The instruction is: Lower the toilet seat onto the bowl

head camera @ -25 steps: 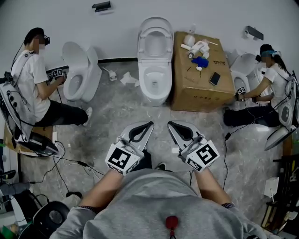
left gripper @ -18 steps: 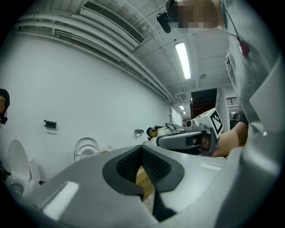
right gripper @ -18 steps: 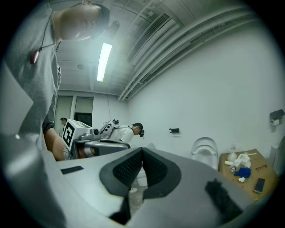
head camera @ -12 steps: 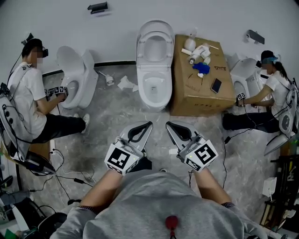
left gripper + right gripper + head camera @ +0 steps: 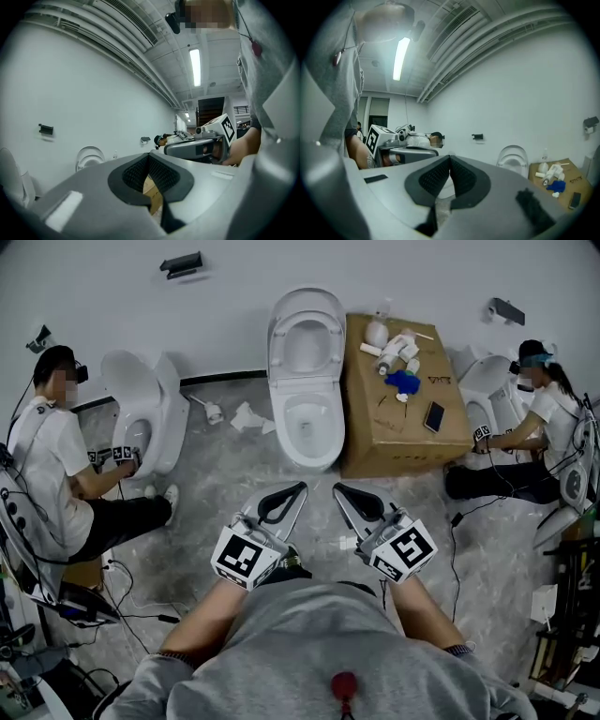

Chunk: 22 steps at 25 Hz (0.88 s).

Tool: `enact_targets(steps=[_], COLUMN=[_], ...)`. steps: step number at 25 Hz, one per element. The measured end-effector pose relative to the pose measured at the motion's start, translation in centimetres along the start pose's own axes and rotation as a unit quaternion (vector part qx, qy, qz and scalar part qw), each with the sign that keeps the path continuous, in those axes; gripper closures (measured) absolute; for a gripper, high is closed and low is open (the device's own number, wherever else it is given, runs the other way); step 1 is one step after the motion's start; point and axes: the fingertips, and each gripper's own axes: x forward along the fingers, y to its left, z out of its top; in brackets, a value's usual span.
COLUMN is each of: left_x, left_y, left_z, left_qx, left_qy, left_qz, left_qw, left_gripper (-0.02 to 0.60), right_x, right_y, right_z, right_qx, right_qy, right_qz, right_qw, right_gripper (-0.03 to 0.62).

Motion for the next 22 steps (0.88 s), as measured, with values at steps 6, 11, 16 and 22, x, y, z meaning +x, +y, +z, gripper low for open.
enact_targets(steps=[6,11,16,22], left_x=[0.0,0.1,1.2,3.1], left_y=[2.0,3.2,4.9,6.7], left_z=[-0.1,-0.9,-1.0,-0.8], left_qx=[0.002,-0.001,-0.004,-0.001], left_qy=[0.002,0.006,0.01,0.01], left_qz=[-0.016,-0.016,-0.009,0.007], left_qw=[0.9999,0.9998,0.9999,0.9999], left_gripper=[0.574,0.574,0.574,0.574], right_x=[2.1,3.0,3.7,4.8], right_y=[-0.6,-1.2,-3.3,-6.0], right_z=[0.1,-0.3,-0.3,-0.2], right_qx=[-0.002,-0.001,0.003,0.002], right_qy=[-0.002,-0.004,-0.009,-0.01], right_qz=[-0.017,-0.019,-0.023,-0.013], right_qw=[1.0,1.0,1.0,1.0], right_gripper=[0.58,0.58,0.58,0.58])
